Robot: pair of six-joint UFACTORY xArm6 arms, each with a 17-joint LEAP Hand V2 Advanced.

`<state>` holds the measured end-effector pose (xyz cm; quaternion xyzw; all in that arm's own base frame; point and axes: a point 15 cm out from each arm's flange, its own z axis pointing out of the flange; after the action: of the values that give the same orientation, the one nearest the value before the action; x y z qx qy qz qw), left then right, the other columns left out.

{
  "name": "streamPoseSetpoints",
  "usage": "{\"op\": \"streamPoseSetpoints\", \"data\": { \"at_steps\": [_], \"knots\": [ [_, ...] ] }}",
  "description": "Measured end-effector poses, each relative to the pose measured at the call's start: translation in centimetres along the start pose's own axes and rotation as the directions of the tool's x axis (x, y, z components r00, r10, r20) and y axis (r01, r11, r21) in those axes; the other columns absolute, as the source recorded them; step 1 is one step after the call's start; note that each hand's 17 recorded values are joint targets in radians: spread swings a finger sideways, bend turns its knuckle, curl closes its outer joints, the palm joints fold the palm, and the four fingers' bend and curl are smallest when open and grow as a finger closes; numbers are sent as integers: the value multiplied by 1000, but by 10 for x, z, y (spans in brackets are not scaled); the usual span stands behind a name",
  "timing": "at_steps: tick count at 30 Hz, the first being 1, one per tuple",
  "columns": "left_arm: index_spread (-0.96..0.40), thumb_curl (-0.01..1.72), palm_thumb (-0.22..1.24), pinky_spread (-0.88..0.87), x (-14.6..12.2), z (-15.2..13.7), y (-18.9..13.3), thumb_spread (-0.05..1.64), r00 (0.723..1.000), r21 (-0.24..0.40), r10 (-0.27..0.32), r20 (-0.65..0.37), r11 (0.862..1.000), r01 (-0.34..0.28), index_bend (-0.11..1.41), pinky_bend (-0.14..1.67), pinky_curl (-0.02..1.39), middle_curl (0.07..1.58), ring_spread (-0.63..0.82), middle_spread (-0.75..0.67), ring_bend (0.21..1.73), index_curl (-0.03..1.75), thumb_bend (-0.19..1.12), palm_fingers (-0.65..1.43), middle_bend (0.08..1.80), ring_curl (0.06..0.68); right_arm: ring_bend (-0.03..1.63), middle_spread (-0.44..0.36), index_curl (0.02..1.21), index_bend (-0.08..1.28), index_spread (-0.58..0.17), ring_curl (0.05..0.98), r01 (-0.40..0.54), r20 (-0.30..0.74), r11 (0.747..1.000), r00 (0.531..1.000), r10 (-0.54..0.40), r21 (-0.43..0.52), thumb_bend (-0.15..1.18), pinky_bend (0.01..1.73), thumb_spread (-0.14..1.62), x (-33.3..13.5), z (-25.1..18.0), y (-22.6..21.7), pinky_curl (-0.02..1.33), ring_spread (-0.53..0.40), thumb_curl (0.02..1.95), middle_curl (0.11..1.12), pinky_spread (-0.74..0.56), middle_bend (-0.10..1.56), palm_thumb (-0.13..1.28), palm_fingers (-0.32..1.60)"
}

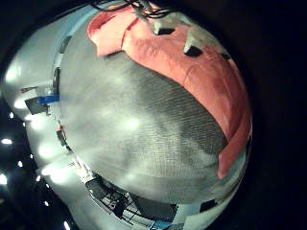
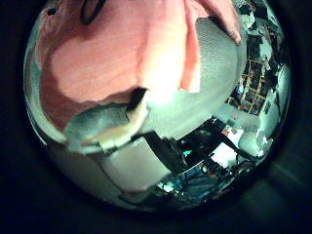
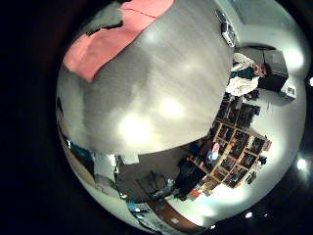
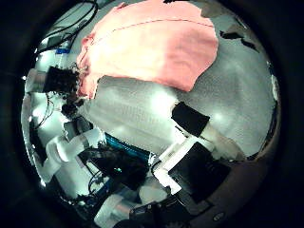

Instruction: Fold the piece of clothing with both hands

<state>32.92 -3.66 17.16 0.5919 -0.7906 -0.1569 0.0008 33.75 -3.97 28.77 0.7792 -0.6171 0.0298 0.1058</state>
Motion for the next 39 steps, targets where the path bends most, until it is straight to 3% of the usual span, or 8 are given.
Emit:
{"op": "streamPoseSetpoints", "data": {
  "at_steps": [4,7,11,18,24,29,39],
  "knots": [
    [-266,349,405,-214,1,-8,-5,925,1000,10,-14,3,1000,14,250,332,405,579,-350,-316,969,436,-4,1103,685,343,945,-203,390,192,-335,482,-2,0,1000,1000,2,2,-23,879,1072,1,-1,0,297,-285,415,486,-267,448,648,389],
    [-372,363,529,-390,0,-15,-8,983,1000,25,-14,4,1000,13,385,495,482,656,-416,-386,1053,520,28,1243,774,407,941,-239,388,189,-336,479,-1,0,1000,1000,1,2,-23,877,1072,1,-1,0,286,-289,415,481,-273,448,648,406],
    [-473,394,658,-529,-2,-27,-11,1046,1000,54,-16,0,998,16,524,704,575,730,-444,-442,1161,621,53,1227,870,467,944,-221,380,174,-337,476,1,0,1000,1000,-1,-1,-23,888,1072,0,0,1,273,-295,413,486,-284,469,651,442],
    [-573,456,736,-621,-3,-63,-20,1060,999,144,-27,-24,989,30,672,942,684,821,-447,-493,1271,770,19,1155,987,528,952,-234,376,183,-335,482,7,5,1000,1000,-7,-17,-25,930,1070,-2,5,4,263,-305,413,492,-338,475,644,477],
    [-615,502,762,-637,-2,-101,-26,1058,997,227,-15,-71,973,31,687,1042,716,853,-440,-509,1306,857,-11,1139,1048,546,939,-220,384,188,-316,484,8,9,999,1000,-8,-38,-35,943,1063,-5,16,-1,251,-300,396,495,-350,454,595,441],
    [-639,526,765,-635,-7,-123,-21,1055,997,250,-17,-79,968,36,670,1078,719,861,-435,-511,1331,914,-15,1125,1070,552,924,-186,388,189,-287,482,23,22,998,1000,-21,-61,-36,927,1053,-14,26,-7,233,-288,378,495,-331,440,545,394],
    [-674,554,761,-625,-13,-156,-9,1052,996,284,-11,-88,958,35,624,1116,701,859,-432,-502,1338,1003,-17,1128,1090,548,900,-148,396,190,-244,478,-14,38,1000,999,14,-2,-28,914,1029,-41,44,-49,200,-263,356,505,-280,455,492,390]
  ]
}}
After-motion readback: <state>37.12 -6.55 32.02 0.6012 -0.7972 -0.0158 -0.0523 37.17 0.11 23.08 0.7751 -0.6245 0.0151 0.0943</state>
